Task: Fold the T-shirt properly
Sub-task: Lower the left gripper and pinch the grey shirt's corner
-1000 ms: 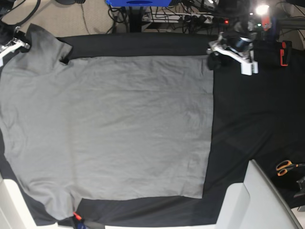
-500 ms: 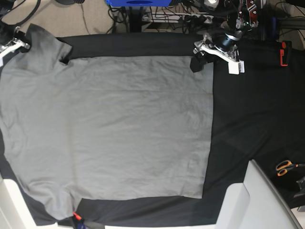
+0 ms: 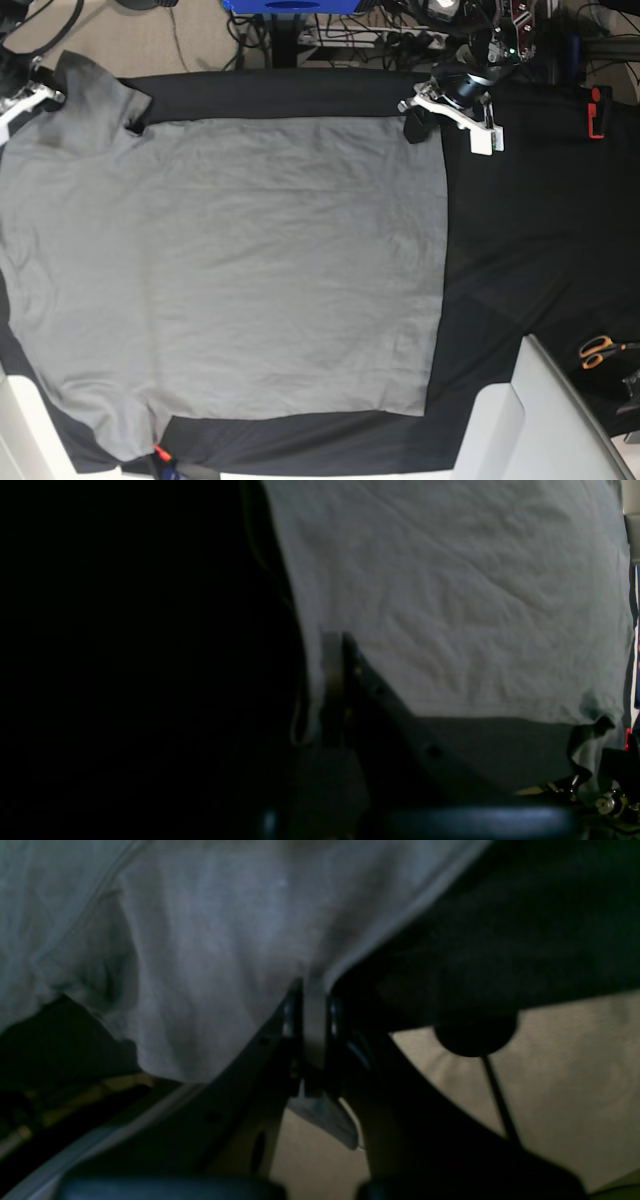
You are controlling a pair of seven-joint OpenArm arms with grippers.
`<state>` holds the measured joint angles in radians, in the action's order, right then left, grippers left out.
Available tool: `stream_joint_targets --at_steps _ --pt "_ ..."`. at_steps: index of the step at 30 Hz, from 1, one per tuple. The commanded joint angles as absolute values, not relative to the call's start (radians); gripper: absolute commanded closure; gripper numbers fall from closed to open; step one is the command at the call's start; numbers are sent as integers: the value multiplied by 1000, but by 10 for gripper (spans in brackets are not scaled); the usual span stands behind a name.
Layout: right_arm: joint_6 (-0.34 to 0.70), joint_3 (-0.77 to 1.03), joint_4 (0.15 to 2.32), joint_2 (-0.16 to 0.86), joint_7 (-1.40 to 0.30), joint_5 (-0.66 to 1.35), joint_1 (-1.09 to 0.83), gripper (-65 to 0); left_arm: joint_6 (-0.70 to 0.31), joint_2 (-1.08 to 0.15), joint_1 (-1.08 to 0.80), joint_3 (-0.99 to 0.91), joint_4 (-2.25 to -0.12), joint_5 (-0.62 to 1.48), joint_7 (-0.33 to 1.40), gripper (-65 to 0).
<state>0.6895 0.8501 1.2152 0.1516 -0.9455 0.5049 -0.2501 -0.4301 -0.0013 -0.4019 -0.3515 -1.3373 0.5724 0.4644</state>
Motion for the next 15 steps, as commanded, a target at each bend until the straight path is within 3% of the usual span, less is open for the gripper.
stream_joint_targets --at_steps 1,15 --pt "698 829 1221 151 -958 512 -251 -6 -415 1 -412 -348 -1345 542 509 0" --pt "698 826 1379 173 -1036 512 -189 -6 -383 -1 -404 -344 -1506 542 518 0"
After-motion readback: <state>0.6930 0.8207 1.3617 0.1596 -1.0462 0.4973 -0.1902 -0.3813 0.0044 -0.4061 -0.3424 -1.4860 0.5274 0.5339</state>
